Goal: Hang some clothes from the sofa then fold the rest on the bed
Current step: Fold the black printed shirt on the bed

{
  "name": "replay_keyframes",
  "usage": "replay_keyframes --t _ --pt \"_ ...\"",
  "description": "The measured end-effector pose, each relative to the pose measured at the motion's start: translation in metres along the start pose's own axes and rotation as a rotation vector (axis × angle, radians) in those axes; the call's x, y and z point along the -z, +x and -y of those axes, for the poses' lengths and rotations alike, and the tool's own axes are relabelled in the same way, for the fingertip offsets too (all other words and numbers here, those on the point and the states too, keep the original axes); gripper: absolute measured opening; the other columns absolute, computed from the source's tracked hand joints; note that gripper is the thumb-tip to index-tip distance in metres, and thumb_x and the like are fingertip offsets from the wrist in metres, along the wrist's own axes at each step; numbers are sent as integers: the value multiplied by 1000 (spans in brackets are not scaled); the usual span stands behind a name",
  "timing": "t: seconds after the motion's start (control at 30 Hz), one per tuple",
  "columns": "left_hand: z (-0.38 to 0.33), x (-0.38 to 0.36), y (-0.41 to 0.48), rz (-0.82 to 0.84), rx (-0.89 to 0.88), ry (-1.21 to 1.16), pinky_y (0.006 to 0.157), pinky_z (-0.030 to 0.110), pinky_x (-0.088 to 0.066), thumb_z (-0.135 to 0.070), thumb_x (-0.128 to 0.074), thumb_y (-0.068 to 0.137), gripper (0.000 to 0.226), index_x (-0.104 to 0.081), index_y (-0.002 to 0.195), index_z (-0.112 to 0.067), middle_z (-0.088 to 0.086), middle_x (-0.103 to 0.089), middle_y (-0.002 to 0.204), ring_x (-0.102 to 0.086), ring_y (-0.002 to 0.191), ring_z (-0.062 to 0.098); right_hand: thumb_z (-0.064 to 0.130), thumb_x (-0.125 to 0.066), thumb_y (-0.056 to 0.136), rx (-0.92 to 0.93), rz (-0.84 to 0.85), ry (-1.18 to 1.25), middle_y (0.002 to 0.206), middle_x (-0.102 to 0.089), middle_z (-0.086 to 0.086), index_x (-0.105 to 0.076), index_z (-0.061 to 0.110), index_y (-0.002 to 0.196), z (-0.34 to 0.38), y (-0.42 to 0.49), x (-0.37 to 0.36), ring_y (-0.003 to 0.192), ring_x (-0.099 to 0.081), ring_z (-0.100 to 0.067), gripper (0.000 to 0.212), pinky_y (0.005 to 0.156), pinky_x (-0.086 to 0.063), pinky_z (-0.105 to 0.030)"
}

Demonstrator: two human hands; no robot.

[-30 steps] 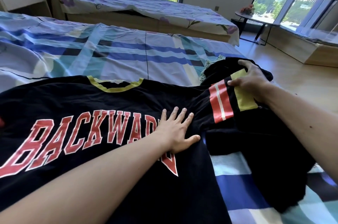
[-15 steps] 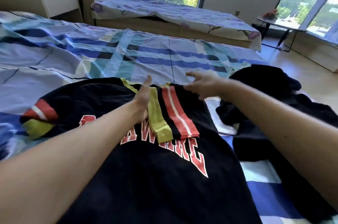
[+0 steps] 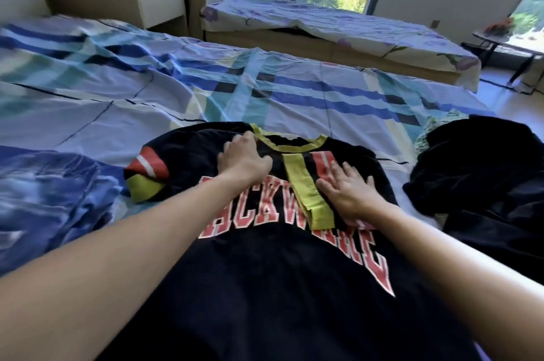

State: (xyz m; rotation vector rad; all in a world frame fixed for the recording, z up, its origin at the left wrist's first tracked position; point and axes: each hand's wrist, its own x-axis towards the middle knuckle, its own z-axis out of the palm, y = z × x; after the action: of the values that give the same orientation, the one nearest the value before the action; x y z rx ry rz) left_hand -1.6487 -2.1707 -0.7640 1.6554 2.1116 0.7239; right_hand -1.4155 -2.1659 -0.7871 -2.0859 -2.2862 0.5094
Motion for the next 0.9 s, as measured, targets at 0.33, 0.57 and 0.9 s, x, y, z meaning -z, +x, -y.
replay_keyframes --t 0.33,0.57,0.9 --pt "119 94 10 -34 536 106 105 44 -43 -43 -60 80 60 -54 128 -7 19 -60 132 -56 120 38 54 -48 100 279 -25 157 166 -19 -9 -14 21 161 135 -3 -18 149 -29 -27 77 122 -23 -46" --pt "92 127 30 148 492 -289 55 30 -44 -26 -54 100 26 -59 106 -1 16 -59 71 -55 58 26 55 -46 101 344 83 106 167 -17 -6 -18 24 161 174 -1 -32 153 -21 -26 73 124 -18 -48" --pt "90 216 78 213 -42 488 77 33 -50 -49 -81 79 42 -66 101 -16 6 -69 102 -65 91 26 61 -33 102 232 92 29 168 -10 -11 -16 21 161 185 10 -50 156 -4 -24 73 123 -1 -53"
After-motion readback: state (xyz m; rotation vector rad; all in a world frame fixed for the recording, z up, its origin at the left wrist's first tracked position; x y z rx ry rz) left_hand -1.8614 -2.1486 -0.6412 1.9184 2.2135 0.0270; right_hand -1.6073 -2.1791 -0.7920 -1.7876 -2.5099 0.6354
